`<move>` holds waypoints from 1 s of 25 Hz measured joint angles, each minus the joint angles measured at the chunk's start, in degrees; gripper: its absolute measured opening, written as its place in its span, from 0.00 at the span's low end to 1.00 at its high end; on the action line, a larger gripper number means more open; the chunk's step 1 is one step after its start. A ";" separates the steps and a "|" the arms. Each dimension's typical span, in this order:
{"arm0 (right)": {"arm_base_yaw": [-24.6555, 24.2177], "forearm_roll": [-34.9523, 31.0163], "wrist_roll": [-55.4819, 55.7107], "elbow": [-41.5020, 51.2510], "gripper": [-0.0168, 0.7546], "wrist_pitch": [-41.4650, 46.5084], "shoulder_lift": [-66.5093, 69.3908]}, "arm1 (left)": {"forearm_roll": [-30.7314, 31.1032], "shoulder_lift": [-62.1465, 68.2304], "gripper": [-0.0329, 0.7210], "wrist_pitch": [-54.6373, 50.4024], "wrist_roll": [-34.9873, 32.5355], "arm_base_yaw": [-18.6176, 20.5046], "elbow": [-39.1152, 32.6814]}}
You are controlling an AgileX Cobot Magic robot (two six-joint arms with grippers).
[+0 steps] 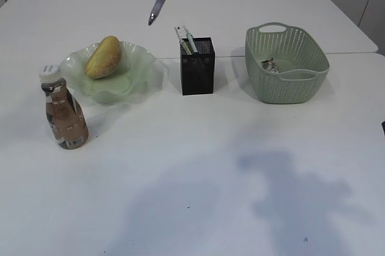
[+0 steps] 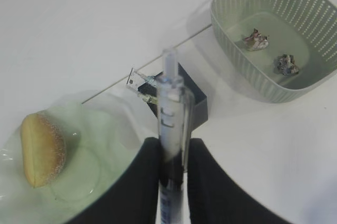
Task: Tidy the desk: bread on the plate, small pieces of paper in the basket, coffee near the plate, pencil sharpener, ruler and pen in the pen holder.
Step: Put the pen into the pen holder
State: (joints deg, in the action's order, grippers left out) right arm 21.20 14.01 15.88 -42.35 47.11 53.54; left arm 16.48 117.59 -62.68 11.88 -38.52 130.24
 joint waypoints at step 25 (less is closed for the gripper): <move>0.00 0.00 0.00 0.00 0.48 -0.49 0.00 | 2.92 -23.09 0.15 35.84 0.31 0.33 -44.29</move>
State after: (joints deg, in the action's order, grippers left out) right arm 21.20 14.01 15.88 -42.35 46.62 53.54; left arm 19.40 94.49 -26.83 12.19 -38.19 85.95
